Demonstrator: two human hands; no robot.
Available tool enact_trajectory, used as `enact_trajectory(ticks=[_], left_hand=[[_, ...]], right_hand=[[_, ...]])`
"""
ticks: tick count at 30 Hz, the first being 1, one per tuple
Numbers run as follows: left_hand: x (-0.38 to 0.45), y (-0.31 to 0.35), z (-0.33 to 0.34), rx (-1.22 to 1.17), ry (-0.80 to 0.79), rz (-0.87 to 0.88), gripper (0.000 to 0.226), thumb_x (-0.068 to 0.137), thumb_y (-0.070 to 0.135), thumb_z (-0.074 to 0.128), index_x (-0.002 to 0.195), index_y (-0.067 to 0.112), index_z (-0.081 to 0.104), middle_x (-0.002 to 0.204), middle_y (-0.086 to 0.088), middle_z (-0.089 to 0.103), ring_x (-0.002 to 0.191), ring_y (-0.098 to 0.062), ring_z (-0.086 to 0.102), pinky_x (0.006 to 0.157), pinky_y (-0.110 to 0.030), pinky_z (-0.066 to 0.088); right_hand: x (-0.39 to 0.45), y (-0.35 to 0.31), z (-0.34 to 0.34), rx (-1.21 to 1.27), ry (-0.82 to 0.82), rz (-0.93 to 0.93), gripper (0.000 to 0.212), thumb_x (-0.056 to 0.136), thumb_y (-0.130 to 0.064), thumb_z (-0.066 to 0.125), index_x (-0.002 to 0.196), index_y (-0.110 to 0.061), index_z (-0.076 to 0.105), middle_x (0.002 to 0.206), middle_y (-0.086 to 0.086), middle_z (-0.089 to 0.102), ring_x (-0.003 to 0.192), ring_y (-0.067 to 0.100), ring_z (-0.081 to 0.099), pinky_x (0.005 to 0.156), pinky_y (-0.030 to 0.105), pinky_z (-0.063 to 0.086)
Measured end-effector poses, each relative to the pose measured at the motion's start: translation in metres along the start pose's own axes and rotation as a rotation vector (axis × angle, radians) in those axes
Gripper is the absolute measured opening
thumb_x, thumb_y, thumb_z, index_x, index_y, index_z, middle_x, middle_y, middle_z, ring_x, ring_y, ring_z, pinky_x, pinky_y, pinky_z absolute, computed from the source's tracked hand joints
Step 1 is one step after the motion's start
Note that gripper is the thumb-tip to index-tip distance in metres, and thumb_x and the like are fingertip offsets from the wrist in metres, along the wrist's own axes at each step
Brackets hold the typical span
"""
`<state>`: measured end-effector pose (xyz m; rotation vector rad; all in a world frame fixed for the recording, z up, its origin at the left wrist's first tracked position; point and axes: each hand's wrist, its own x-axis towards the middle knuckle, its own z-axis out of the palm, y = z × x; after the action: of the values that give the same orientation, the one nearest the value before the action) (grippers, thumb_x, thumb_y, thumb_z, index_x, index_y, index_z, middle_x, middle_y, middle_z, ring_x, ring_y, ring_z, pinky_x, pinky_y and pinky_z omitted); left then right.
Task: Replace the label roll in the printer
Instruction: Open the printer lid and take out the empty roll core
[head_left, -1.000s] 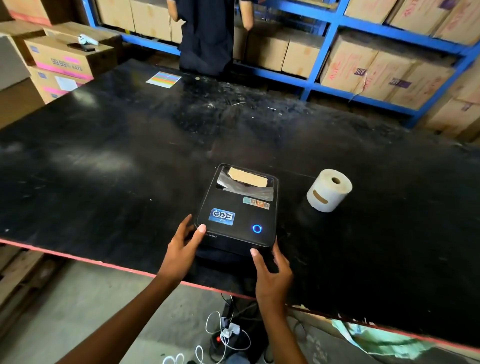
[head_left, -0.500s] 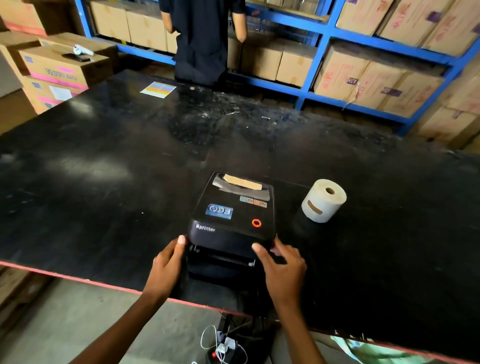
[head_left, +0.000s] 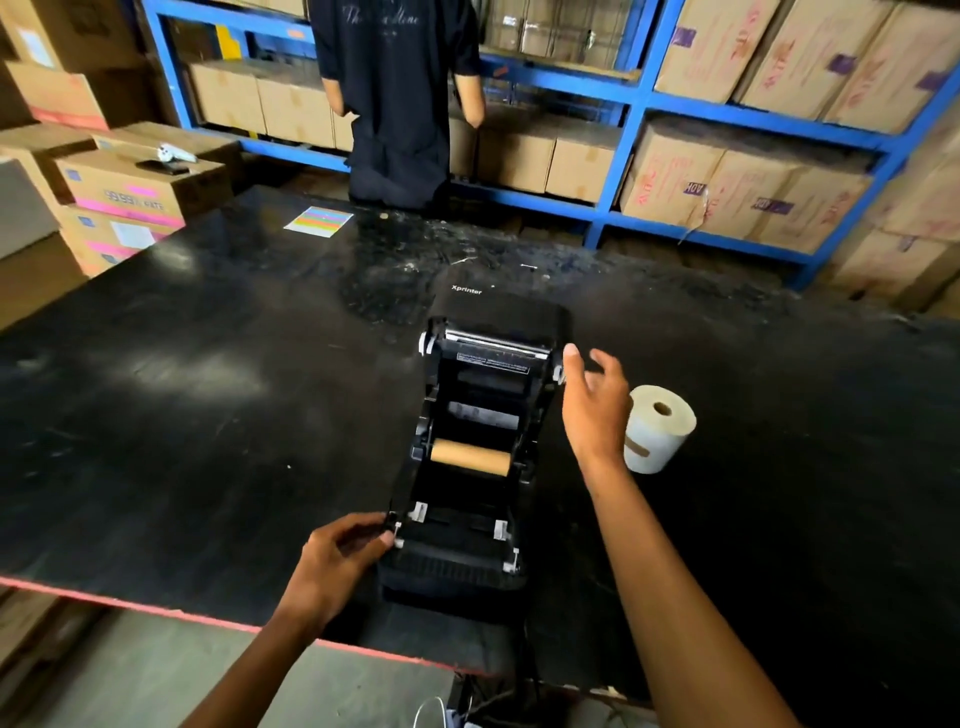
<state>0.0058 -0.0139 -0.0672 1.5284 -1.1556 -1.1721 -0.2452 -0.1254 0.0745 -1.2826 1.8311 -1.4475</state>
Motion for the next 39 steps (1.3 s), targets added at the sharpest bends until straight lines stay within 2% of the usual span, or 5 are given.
enact_trajectory(ticks=[10, 19, 26, 35, 39], left_hand=[[0.031, 0.022, -0.015, 0.236, -0.08, 0.03, 0.021, 0.07, 0.021, 0.081, 0.09, 0.017, 0.075, 0.089, -0.003, 0.077, 0.084, -0.015, 0.07, 0.086, -0.034, 0.056], [0.08, 0.066, 0.035, 0.816, -0.161, 0.176, 0.089, 0.067, 0.074, 0.038, 0.14, 0.024, 0.045, 0.157, -0.016, 0.023, 0.147, -0.033, 0.007, 0.115, -0.046, 0.02], [0.07, 0.095, 0.035, 0.521, -0.099, 0.314, 0.069, 0.081, 0.05, 0.06, 0.139, 0.015, 0.047, 0.153, -0.012, 0.035, 0.147, -0.023, 0.014, 0.117, -0.035, 0.017], [0.038, 0.144, 0.08, 0.06, -0.172, 0.418, 0.05, 0.083, 0.013, 0.069, 0.131, 0.017, 0.054, 0.121, 0.007, 0.064, 0.116, -0.002, 0.056, 0.105, -0.023, 0.04], [0.039, 0.147, 0.119, 0.003, -0.284, 0.399, 0.045, 0.084, 0.008, 0.067, 0.128, 0.014, 0.057, 0.108, 0.012, 0.069, 0.102, 0.004, 0.063, 0.094, -0.016, 0.049]], right_hand=[[-0.01, 0.029, 0.004, 0.1, -0.229, -0.01, 0.039, 0.089, -0.041, 0.054, 0.117, -0.015, 0.061, 0.127, 0.004, 0.06, 0.119, 0.017, 0.053, 0.098, 0.029, 0.04], [-0.072, 0.083, 0.03, -0.467, -0.409, 0.027, 0.052, 0.088, -0.053, 0.05, 0.133, -0.028, 0.05, 0.16, 0.005, 0.011, 0.146, 0.021, 0.006, 0.115, 0.043, 0.007], [-0.068, 0.053, 0.019, -0.053, -0.255, 0.046, 0.044, 0.087, -0.03, 0.06, 0.131, -0.026, 0.053, 0.147, 0.003, 0.042, 0.136, 0.015, 0.035, 0.116, 0.038, 0.026], [-0.058, 0.038, -0.035, 0.233, 0.083, 0.004, 0.037, 0.087, -0.01, 0.062, 0.124, -0.014, 0.059, 0.112, -0.008, 0.055, 0.099, -0.001, 0.056, 0.075, 0.0, 0.044], [-0.052, 0.061, -0.068, 0.259, 0.198, 0.063, 0.037, 0.085, -0.009, 0.064, 0.122, -0.009, 0.06, 0.112, -0.004, 0.057, 0.108, 0.014, 0.059, 0.078, 0.012, 0.048]])
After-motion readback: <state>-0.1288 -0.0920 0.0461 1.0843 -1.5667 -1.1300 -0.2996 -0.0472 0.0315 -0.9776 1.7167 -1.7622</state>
